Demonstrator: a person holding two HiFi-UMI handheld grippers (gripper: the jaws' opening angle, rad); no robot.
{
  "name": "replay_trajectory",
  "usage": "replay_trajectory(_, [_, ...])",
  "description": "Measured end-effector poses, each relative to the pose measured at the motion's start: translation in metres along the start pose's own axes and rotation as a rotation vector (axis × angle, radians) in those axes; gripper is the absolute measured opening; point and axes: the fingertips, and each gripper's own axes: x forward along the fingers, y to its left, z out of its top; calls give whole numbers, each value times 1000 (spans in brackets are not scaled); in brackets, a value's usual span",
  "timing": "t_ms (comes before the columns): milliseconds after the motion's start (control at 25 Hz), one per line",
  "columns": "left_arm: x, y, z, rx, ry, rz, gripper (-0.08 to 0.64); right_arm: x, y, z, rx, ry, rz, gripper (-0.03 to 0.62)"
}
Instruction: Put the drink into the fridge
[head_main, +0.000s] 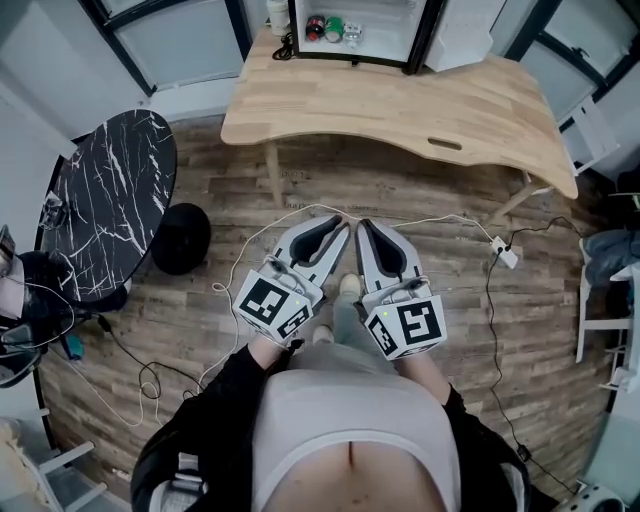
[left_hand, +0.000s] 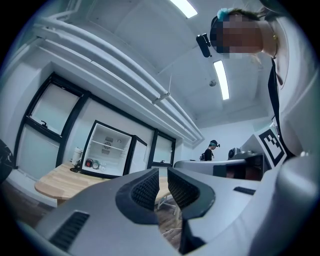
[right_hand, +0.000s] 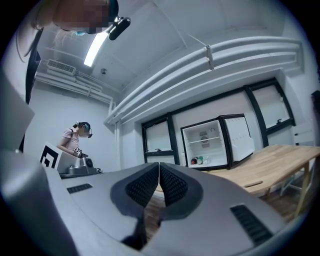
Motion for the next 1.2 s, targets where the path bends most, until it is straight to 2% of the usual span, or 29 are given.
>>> replay_trajectory(280, [-25,-15,2,0,-11,9,57,-22,18,-1,10,-5,-2,28])
replay_trajectory(480, [-24,-26,7,19,-15,-10,57,-27,20,7,2,-19,-1,28])
replay_trajectory(720, [-20,-31,0,-2,-5,-4,57,-37,11,-3,5,15,-14,28])
replay_trajectory(1200, [-21,-41,-1,2,-6,-10,57,-45,9,-1,-6,8,-23,28])
